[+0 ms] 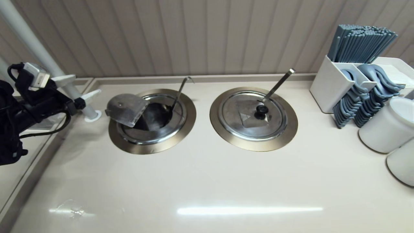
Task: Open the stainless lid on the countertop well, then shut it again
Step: Stir with a spoon
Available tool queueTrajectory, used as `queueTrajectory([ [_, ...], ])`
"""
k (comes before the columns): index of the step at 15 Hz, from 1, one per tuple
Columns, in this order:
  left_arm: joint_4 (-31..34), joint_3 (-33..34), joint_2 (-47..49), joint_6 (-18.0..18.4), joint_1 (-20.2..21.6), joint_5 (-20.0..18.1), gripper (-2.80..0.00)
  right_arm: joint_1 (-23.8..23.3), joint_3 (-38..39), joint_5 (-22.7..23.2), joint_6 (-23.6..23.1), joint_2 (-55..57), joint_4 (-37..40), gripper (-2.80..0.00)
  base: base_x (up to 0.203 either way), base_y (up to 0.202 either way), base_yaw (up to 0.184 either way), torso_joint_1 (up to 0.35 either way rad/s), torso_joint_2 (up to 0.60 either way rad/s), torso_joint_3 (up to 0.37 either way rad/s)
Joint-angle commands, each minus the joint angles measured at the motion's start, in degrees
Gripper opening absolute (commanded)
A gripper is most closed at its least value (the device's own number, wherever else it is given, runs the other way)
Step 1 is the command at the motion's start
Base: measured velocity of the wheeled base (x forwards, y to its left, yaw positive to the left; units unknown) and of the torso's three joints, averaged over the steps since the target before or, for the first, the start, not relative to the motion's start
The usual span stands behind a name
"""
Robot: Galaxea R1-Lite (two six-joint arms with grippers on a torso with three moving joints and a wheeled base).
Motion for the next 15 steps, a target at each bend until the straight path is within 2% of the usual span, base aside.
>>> queueTrajectory([
  [1, 0.16, -1.14, -0.76, 4.81, 1.68, -0.48, 0.0, 0.02, 0.0, -0.02, 0.02, -0.02, 0.01, -2.8, 0.0, 0.0, 0.0, 0.0, 0.0, 0.0],
  [2, 1.8, -0.72, -2.9, 0.48, -0.75, -0.6, 0.0, 0.02, 0.0, -0.02, 0.02, -0.02, 0.01, -2.8, 0.0, 0.0, 0.0, 0.0, 0.0, 0.0],
  [4, 6.05, 0.1, -7.03, -11.43, -8.28, -0.48, 0.0, 0.02, 0.0, 0.06, -0.02, -0.02, 0.01, -2.8, 0.0, 0.0, 0.0, 0.0, 0.0, 0.0],
  [6, 14.17, -1.6, -9.34, -22.3, -14.87, -0.1, 0.0, 0.02, 0.0, -0.02, 0.02, -0.02, 0.01, -2.8, 0.0, 0.0, 0.0, 0.0, 0.0, 0.0],
  [9, 31.95, -6.55, -11.43, -26.17, -20.6, 0.01, 0.0, 0.02, 0.0, -0.02, -0.02, -0.02, 0.01, -2.8, 0.0, 0.0, 0.0, 0.0, 0.0, 0.0],
  [11, 40.23, -10.05, -12.7, -29.91, -25.79, 1.59, 0.0, 0.02, 0.0, -0.02, 0.02, -0.02, 0.01, -2.8, 0.0, 0.0, 0.0, -0.005, 0.01, 0.004],
  [13, 43.58, -11.31, -12.05, -30.78, -31.65, 9.48, 0.0, 0.02, 0.0, -0.02, -0.07, -0.02, 0.01, -2.8, 0.0, 0.0, 0.0, 0.0, 0.0, 0.0],
  [15, 44.17, -11.59, -8.08, -28.34, -36.78, 18.63, 0.0, 0.02, 0.0, -0.02, 0.02, -0.02, 0.01, -2.8, 0.0, 0.0, 0.0, 0.0, 0.0, 0.0],
])
